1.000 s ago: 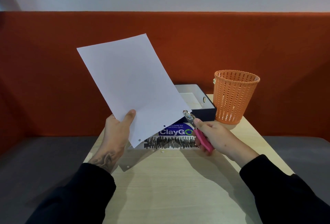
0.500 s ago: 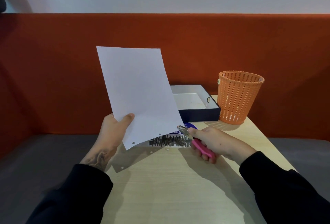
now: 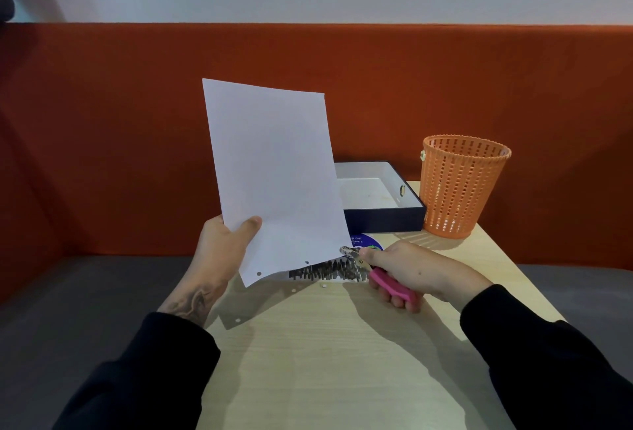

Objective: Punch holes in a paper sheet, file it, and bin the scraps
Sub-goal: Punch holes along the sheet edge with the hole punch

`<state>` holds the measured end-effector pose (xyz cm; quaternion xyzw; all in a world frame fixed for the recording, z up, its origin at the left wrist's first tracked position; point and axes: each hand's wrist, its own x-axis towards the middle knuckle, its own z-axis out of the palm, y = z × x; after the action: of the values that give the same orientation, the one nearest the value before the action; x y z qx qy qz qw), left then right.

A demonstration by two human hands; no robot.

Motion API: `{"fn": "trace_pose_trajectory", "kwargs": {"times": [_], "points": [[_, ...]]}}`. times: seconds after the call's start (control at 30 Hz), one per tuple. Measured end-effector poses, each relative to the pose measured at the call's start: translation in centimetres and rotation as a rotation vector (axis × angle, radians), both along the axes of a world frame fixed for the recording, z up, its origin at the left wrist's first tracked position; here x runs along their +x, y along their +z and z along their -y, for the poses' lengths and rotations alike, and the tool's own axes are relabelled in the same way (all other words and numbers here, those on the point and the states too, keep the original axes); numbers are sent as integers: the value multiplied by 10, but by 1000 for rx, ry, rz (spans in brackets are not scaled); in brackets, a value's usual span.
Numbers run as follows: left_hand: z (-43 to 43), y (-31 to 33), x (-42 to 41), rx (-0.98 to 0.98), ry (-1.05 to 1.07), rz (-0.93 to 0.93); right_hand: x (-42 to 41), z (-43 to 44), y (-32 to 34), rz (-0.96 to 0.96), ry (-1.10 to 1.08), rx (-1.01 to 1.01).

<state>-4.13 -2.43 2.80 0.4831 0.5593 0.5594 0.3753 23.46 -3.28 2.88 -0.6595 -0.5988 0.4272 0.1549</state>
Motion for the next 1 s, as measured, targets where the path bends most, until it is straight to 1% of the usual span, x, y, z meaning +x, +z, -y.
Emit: {"fn": "trace_pose_trajectory", "kwargs": {"times": [0.2, 0.43, 0.8, 1.0], "points": [[3, 0, 2, 12, 11, -10, -7, -2, 5, 89, 19, -23], [1, 0, 3, 25, 18, -15, -15, -4, 6, 300, 104, 65], [1, -2, 4, 40, 21, -45, -15, -4, 7, 347, 122, 77], [-1, -2, 5, 39, 23, -52, -13, -5, 6, 312, 104, 62]]}}
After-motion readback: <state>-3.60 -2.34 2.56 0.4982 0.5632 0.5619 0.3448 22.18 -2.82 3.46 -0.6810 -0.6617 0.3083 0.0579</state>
